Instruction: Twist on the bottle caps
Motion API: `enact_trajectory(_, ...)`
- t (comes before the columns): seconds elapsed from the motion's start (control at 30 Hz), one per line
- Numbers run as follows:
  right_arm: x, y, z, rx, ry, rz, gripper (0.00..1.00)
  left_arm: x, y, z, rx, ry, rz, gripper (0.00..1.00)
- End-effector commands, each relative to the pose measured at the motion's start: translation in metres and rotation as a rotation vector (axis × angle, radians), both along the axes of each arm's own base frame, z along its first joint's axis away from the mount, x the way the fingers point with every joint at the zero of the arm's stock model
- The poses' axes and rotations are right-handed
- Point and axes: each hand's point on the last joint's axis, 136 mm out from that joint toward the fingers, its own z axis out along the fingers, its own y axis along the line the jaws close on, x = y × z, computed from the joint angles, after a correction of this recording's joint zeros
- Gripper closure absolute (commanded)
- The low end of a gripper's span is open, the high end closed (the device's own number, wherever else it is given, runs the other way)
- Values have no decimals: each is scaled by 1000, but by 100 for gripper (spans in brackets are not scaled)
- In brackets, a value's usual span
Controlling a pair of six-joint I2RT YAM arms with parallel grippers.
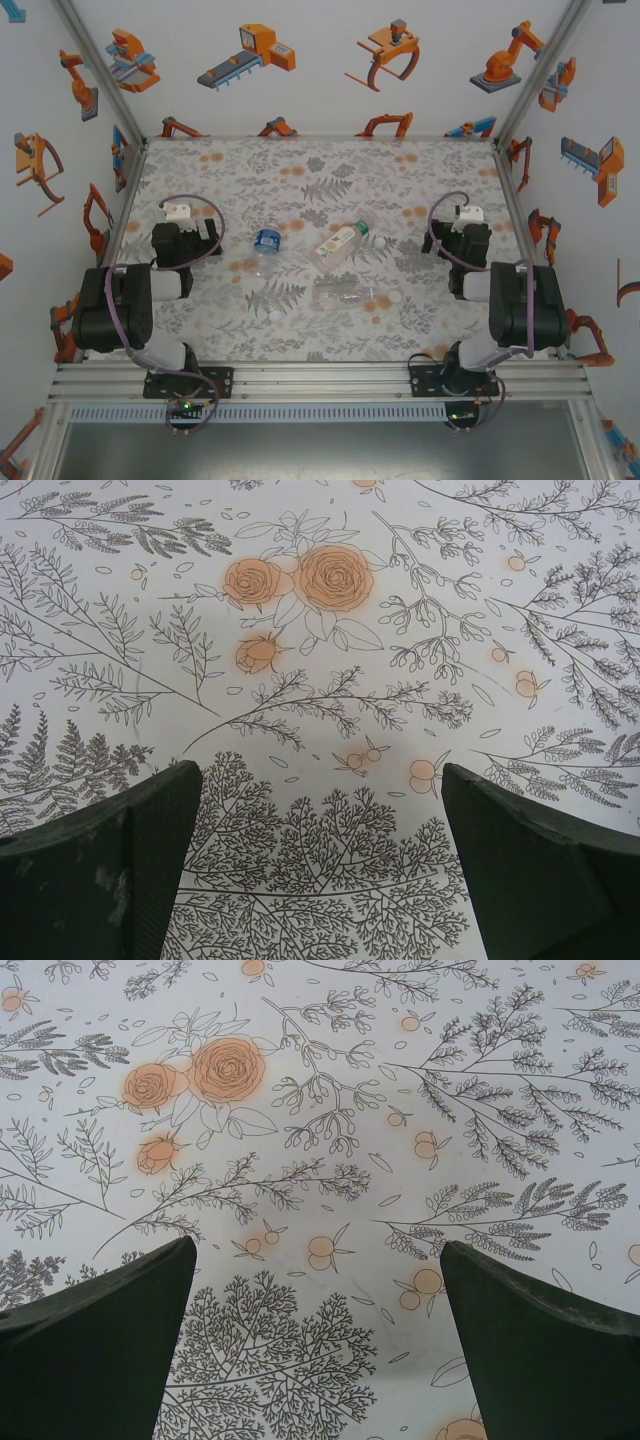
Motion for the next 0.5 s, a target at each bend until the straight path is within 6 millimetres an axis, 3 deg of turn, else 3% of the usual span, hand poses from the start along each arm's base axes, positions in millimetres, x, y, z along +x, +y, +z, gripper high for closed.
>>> enact_trajectory(0.0, 7, 0, 10, -8, -27, -4, 1, 8, -2, 12, -8, -24, 5, 3)
enact_trajectory(0.33, -1, 3, 45, -9, -30, 6, 1, 11, -5, 45, 20, 74, 21, 3)
enact_trajectory(0.47, -2, 8, 57, 21, 14, 15, 3, 12, -29, 63, -33, 127, -61, 3)
